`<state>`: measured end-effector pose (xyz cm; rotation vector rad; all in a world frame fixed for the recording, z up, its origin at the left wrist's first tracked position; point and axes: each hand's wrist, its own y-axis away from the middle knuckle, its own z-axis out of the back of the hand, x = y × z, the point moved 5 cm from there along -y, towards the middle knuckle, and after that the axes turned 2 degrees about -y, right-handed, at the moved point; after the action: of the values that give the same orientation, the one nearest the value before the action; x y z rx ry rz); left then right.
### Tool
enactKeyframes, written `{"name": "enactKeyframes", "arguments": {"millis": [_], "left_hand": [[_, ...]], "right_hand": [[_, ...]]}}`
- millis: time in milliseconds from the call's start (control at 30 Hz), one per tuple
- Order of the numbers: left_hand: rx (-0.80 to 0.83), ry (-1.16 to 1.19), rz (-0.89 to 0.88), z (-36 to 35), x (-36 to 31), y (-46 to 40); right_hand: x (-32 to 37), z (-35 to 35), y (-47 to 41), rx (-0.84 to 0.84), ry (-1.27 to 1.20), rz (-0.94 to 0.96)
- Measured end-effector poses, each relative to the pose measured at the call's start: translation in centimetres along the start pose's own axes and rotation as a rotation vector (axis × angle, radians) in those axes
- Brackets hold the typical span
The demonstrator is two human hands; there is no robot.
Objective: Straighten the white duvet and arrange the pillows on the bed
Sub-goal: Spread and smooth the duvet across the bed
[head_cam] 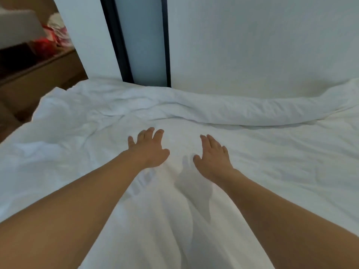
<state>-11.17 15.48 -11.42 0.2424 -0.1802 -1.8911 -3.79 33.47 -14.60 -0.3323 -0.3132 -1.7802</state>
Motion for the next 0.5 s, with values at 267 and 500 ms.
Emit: {"name": "enactKeyframes", "arguments": {"millis": [267, 500], "left_hand": [[-0.081, -0.112, 0.042, 7.2, 11.2, -24.9], [0.021, -0.236, -0.005, -5.5, 15.4, -35.8]], "right_hand": [[7.5, -6.9, -23.7, -0.12, 0.113, 0.031], [4.2, -17.6, -29.9, -0.352, 0.237, 0.078]]}}
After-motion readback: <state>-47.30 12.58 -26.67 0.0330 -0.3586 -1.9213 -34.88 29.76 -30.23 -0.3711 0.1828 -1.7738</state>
